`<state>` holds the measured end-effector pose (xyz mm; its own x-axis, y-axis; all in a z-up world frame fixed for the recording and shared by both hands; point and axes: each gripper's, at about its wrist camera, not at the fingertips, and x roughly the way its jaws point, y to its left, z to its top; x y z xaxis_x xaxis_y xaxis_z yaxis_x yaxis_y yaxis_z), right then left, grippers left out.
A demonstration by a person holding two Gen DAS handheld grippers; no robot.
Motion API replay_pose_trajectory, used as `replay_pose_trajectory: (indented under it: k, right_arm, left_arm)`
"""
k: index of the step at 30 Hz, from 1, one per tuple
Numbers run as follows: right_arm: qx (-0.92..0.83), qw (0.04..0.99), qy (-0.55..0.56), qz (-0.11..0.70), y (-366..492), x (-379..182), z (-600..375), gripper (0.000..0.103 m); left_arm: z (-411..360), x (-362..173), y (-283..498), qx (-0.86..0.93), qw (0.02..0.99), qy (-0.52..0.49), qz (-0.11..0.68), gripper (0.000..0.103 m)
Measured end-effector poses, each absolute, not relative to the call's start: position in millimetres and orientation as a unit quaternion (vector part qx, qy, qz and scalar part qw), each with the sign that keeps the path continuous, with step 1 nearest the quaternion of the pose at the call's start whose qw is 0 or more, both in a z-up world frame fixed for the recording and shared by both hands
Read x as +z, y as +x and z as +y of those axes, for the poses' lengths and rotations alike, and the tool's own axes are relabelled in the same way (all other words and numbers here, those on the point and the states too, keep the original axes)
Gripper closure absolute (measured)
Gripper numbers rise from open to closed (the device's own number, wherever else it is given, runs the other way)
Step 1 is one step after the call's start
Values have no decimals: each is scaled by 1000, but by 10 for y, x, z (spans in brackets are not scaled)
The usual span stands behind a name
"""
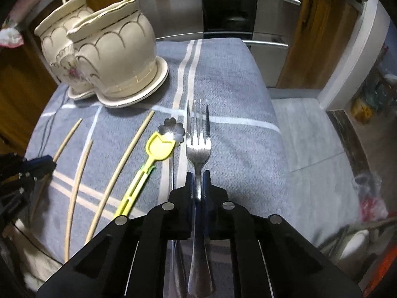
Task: Organize utensils
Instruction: 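Grasp a wooden chopstick with the left tool while the right tool grasps a silver fork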
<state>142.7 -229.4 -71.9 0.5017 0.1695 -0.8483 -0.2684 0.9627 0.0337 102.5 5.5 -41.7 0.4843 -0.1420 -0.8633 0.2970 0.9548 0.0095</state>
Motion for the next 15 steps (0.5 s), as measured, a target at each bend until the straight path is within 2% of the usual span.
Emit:
replay_pose_trajectory:
  k: [8,15]
  right_arm:
    - [135,880,-47,453,1320,-649,-2332,97]
    - [164,912,-28,375,1104,-297,-2422,97]
  left_arm:
    - [114,-416,1051,-133,862,71,483,98]
    - [253,-116,938,-141,898,46,414,98]
